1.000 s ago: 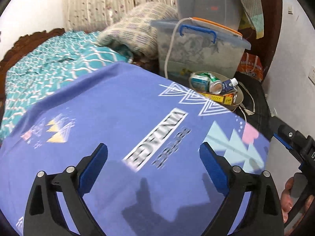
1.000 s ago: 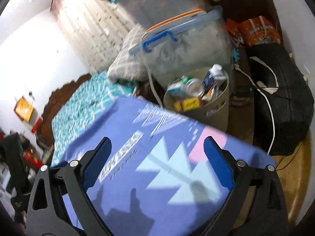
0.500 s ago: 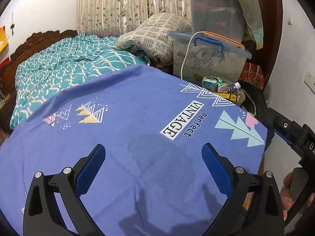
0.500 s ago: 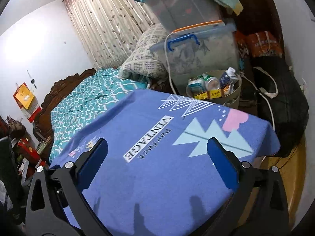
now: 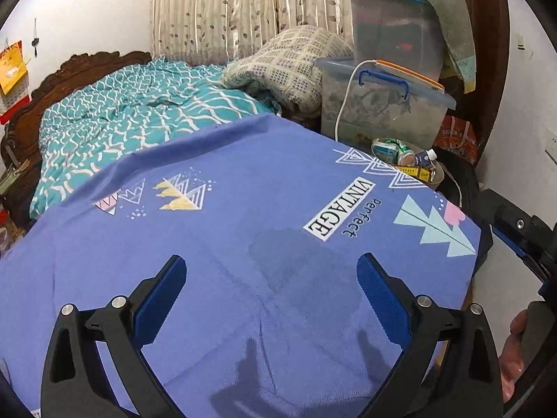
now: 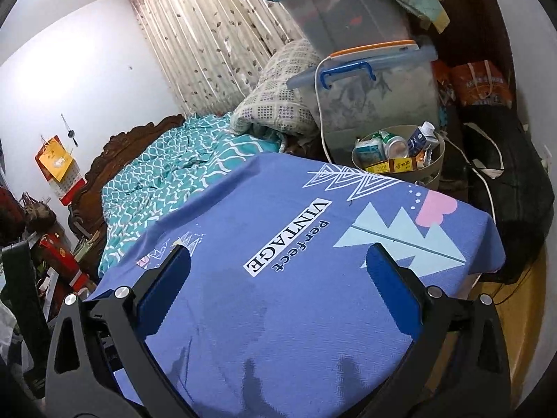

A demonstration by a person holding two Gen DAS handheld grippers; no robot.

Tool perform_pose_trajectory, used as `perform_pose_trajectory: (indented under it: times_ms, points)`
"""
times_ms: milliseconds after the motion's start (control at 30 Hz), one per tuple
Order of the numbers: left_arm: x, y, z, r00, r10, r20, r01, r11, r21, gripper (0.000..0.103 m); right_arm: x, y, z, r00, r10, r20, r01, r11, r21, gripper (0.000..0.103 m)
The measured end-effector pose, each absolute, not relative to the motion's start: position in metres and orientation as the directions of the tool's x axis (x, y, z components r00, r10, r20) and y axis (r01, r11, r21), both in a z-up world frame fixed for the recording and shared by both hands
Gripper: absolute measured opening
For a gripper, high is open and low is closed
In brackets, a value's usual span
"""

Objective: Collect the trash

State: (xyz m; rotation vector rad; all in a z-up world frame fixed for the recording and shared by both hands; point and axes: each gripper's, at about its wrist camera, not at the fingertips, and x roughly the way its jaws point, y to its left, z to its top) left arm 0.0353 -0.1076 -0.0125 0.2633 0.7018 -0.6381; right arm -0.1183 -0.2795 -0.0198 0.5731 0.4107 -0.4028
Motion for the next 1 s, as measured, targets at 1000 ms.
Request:
perform_pose_trajectory:
  times_ms: [1000]
  points:
    - [0.020, -0.113, 0.011, 0.690, -0.403, -0.601, 0.578, 0.806, 0.123, 0.095, -0.133, -0.277, -0.017, 0.866, -0.292, -0.405, 0.465, 0.767, 0.442, 0.100]
